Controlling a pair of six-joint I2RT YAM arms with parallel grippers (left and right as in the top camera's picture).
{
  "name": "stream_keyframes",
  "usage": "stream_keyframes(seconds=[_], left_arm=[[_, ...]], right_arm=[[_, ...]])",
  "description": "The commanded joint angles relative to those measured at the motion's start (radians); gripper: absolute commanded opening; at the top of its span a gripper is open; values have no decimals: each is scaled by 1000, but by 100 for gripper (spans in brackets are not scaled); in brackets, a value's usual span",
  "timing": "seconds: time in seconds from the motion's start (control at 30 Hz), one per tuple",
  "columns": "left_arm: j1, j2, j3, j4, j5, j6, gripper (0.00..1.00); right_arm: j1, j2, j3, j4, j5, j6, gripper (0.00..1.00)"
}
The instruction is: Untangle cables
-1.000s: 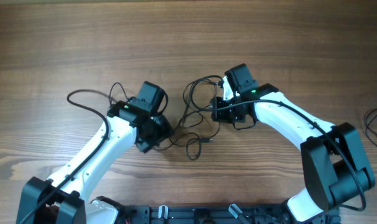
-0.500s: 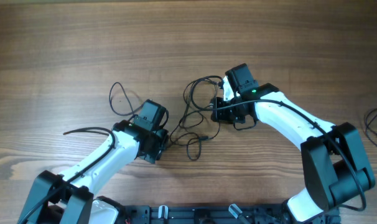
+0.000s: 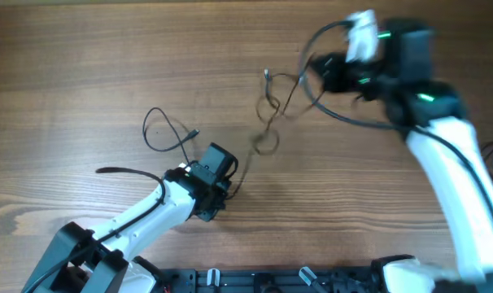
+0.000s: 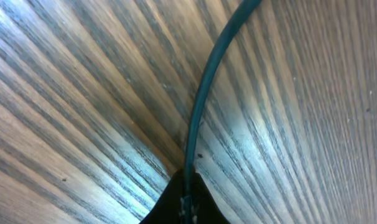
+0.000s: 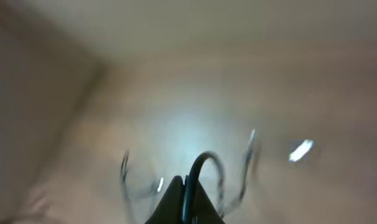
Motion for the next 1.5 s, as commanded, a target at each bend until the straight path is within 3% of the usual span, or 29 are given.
stream_keyframes(seconds=[0.0, 0.3, 0.83, 0.9, 1.03, 1.3, 1.47], left_arm=[[-43, 4, -10, 7, -101, -3, 4], [-75, 13, -10, 36, -130, -3, 4], [-75, 76, -10, 66, -117, -11, 4], [-75, 77, -10, 59, -117, -37, 4], [-46, 77, -10, -29, -100, -222, 4], [15, 79, -10, -6, -112, -215, 4], [-5, 87, -10, 38, -122, -212, 4]], right_arm=[[-68, -164, 34, 42, 180, -193, 5], [-201, -241, 34, 143, 523, -257, 5], [-433, -194, 38, 776, 629, -309, 4], [-457, -159, 60, 783, 669, -314, 4], [-506, -56, 157, 729, 675, -393, 4], [-550, 142, 389, 705, 675, -439, 4], [-556, 251, 446, 706, 678, -487, 4]])
